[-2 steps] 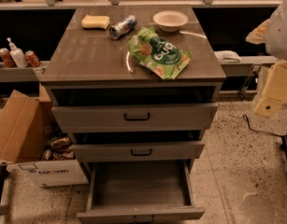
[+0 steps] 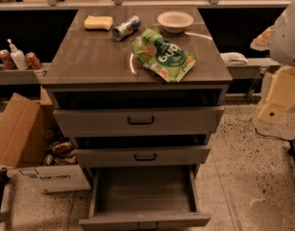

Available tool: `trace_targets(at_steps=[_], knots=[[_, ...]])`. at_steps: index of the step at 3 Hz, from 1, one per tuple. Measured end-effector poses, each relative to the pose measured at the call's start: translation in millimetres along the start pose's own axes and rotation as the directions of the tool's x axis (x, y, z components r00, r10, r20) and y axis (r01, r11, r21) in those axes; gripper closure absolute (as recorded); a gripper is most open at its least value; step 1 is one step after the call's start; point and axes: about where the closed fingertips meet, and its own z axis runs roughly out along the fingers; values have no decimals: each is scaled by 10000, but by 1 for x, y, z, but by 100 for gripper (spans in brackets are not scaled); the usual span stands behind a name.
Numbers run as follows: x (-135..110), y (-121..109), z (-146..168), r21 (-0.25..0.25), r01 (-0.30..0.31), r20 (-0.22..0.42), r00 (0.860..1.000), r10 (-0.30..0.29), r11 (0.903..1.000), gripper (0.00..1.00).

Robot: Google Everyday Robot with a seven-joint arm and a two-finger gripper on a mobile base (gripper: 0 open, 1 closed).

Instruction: Close bottom drawer

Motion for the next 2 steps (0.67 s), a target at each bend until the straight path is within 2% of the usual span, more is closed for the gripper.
trace_targets(at_steps=[1, 2], knots=[[-5, 13, 32, -1218, -519, 423, 9975, 574, 9912, 0], [-18, 37, 72, -2571, -912, 957, 9882, 1192, 9621, 0]])
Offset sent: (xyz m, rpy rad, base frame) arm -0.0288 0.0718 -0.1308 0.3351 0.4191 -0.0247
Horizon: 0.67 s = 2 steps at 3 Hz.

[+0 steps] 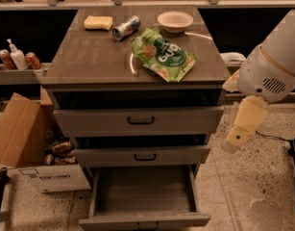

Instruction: Close bottom drawer

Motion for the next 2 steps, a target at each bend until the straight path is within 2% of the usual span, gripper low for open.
trace_targets(at_steps=[1, 2], knots=[[-6, 28, 60, -1531, -468, 516, 9971, 553, 9871, 0], [-1, 61, 125, -2894, -701, 692, 9932, 939, 9546, 0]])
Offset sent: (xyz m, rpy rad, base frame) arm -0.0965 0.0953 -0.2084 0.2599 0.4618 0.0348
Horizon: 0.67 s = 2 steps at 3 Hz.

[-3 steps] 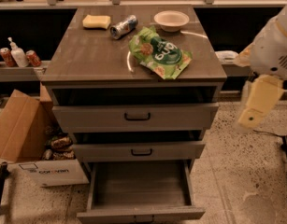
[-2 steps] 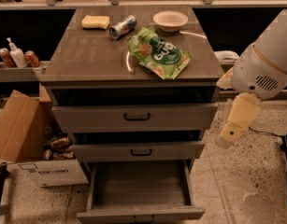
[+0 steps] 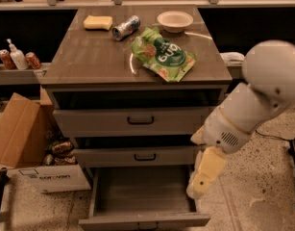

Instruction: Close bottom drawer

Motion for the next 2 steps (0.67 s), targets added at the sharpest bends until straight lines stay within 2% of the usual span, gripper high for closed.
trace_targets(at_steps=[1, 2], knots=[[9, 7, 13, -237, -119, -228, 9997, 113, 9996, 0], [8, 7, 17, -303, -198, -272, 9995, 190, 9993, 0]])
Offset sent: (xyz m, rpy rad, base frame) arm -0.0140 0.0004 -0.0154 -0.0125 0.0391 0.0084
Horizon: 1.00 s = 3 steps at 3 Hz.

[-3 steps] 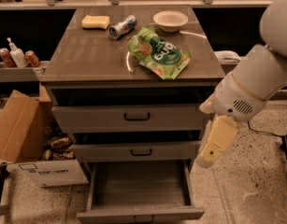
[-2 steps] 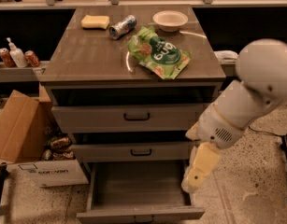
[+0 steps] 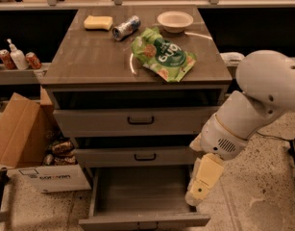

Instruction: Close bottom drawer

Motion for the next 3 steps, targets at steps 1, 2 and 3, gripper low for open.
trace_targets(at_steps=[1, 2, 3], knots=[[5, -7, 36, -99, -266, -209, 9994, 264, 9996, 0], [21, -22, 94, -113, -538, -370, 9979, 533, 9985, 0], [43, -43, 156, -305, -719, 70, 9974, 722, 9969, 0]])
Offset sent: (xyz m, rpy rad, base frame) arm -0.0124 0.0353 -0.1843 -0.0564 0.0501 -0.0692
